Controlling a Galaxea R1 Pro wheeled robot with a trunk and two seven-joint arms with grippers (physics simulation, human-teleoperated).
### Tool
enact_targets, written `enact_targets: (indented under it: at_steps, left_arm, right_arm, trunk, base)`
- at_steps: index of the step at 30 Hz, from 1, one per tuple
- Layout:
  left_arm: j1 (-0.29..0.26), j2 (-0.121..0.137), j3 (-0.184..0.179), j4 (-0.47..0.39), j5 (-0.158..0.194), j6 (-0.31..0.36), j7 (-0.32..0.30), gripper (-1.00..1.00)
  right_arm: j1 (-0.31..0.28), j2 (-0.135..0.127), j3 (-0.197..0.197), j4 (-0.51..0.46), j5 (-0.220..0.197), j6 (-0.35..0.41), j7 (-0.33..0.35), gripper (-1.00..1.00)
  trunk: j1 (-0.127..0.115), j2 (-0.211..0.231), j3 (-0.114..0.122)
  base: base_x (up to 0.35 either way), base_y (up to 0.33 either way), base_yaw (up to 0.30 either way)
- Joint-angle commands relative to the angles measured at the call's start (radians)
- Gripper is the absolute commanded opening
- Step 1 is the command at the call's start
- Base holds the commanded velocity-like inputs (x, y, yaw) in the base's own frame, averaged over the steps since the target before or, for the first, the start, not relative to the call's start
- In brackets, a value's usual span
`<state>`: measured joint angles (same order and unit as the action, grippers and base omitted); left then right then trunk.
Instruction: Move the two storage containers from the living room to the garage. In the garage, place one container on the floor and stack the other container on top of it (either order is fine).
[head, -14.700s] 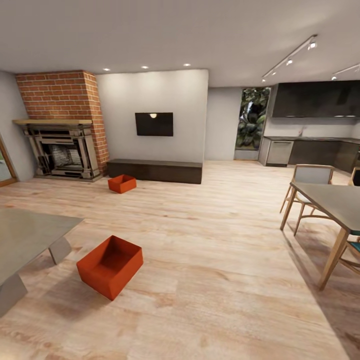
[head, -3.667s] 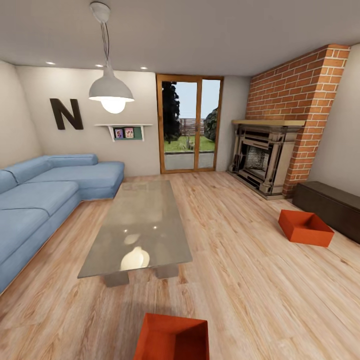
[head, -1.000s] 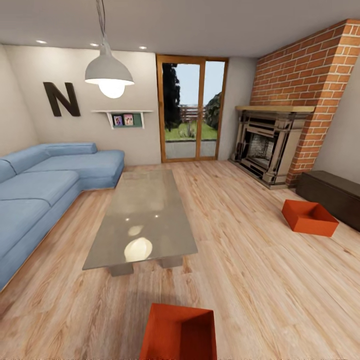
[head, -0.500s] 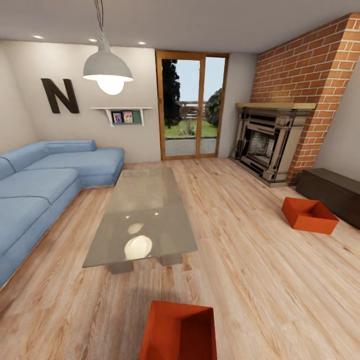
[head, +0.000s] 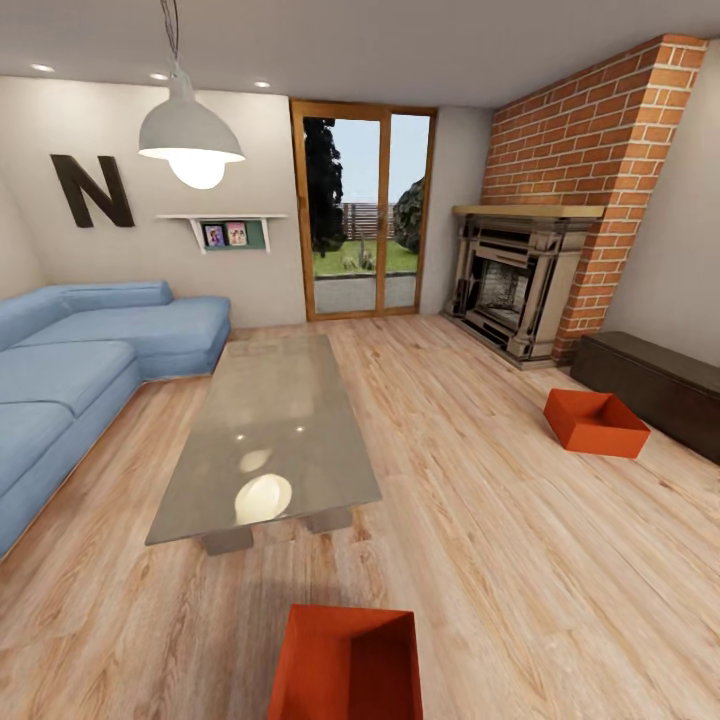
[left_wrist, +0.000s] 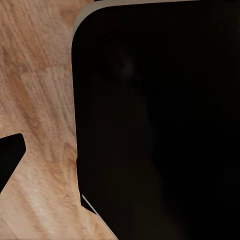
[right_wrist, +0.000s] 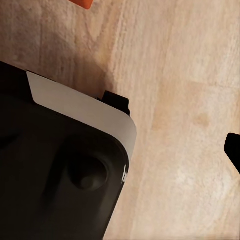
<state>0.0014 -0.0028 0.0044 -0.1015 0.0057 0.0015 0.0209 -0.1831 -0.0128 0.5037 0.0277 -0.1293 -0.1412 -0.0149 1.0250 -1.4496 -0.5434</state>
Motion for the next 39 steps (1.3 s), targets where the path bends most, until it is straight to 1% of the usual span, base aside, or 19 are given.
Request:
enact_targets:
  at_steps: [1,11,19,22,39]
  left_arm:
    - [0.0,0.0,0.0,-0.001,0.001,0.0,0.002,1.0]
    - [0.0,-0.001,0.0,-0.001,0.0,0.0,0.002,1.0]
    - [0.0,0.0,0.0,-0.001,0.0,0.0,0.002,1.0]
    - [0.0,0.0,0.0,-0.001,0.0,0.0,0.002,1.0]
    - [0.0,0.0,0.0,-0.001,0.0,0.0,0.002,1.0]
  right_arm:
    - [-0.001,0.0,0.009,0.003,-0.01,-0.006,-0.001,1.0]
    - [-0.001,0.002,0.009,0.003,-0.01,-0.006,-0.005,1.0]
    - [-0.001,0.002,0.009,0.003,-0.01,-0.006,-0.005,1.0]
    - [-0.001,0.002,0.009,0.003,-0.01,-0.006,-0.005,1.0]
    - [-0.001,0.0,0.009,0.003,-0.009,-0.008,-0.002,1.0]
  trunk:
    - [0.0,0.0,-0.001]
    - [0.0,0.0,-0.001]
    - [0.0,0.0,-0.001]
    - [0.0,0.0,-0.001]
    - [0.0,0.0,-0.003]
  base:
    - [0.0,0.0,-0.007]
    - [0.0,0.002,-0.001]
    - [0.0,0.252,0.0]
    - [0.0,0.091,0.0]
    - [0.0,0.008,0.0]
